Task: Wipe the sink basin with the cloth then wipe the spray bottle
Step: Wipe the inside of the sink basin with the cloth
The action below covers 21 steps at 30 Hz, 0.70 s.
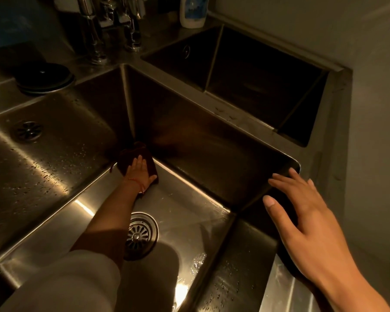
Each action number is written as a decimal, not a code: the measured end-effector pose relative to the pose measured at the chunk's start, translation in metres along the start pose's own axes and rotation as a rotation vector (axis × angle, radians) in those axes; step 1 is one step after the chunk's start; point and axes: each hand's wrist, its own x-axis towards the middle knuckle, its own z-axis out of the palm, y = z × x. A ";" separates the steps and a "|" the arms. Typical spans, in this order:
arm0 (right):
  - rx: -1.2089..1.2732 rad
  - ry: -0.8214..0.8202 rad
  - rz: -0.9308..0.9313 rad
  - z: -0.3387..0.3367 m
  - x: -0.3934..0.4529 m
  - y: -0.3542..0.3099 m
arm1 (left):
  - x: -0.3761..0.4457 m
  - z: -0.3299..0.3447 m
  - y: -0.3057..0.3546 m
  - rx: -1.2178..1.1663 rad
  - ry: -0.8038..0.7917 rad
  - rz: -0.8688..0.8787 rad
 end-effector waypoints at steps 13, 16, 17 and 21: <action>0.002 0.009 0.008 0.000 0.001 0.001 | -0.031 0.009 -0.001 0.118 -0.057 0.093; 0.005 0.017 0.000 0.000 0.001 0.000 | -0.039 0.011 -0.003 0.152 -0.065 0.130; 0.005 0.018 -0.001 0.000 0.001 0.000 | -0.041 0.012 -0.003 0.165 -0.066 0.145; 0.010 0.018 -0.001 0.000 0.000 -0.001 | -0.050 0.017 -0.005 0.210 -0.066 0.206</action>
